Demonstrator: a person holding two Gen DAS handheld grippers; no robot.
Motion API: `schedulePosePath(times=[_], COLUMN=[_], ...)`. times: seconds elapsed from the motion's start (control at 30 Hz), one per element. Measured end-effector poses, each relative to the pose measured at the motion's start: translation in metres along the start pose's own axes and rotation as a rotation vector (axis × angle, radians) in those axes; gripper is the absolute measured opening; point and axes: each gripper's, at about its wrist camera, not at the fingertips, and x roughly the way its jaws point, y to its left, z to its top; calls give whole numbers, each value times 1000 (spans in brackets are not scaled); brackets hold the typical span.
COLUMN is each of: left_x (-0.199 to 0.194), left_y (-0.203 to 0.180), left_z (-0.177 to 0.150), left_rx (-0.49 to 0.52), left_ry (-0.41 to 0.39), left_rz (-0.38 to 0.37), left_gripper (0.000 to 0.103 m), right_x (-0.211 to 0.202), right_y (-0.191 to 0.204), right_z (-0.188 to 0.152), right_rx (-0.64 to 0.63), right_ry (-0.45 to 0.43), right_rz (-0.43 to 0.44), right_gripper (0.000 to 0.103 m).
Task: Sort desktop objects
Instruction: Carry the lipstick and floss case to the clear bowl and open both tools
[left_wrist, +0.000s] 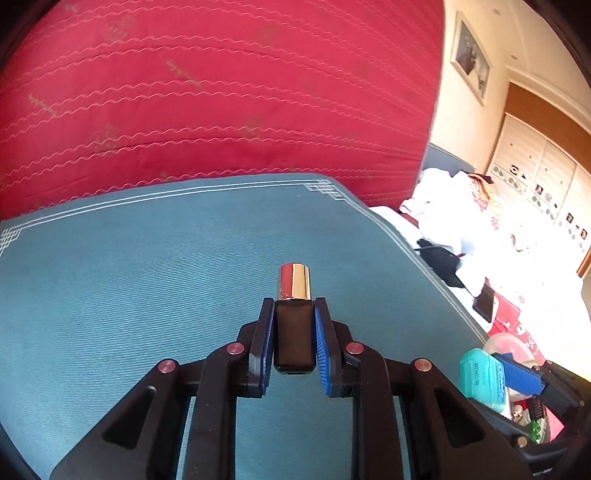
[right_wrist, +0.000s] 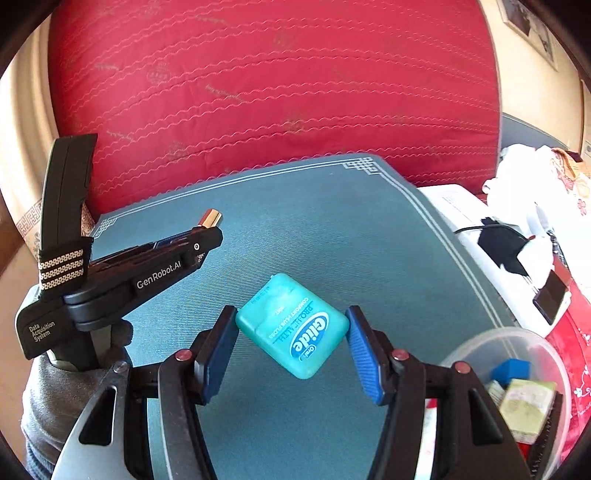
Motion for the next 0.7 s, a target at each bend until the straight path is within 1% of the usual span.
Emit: schedulePosePath(times=[0.17, 0.37, 0.57, 0.7], left_x=[-11, -26, -43, -48], left_y=[-33, -70, -109, -132], left_z=[-3, -9, -23, -33], left_rx=[62, 134, 207, 252], left_ry=[-12, -23, -16, -6], left_rz=[-71, -147, -242, -317], left_gripper=[22, 22, 22, 22], right_x=[-32, -68, -89, -97], right_y=[-23, -60, -93, -110], right_z=[-8, -23, -40, -50], right_rx=[34, 87, 150, 193], right_ry=[-34, -61, -65, -60], right_rz=[-42, -115, -185, -216], right_gripper=[63, 63, 63, 63])
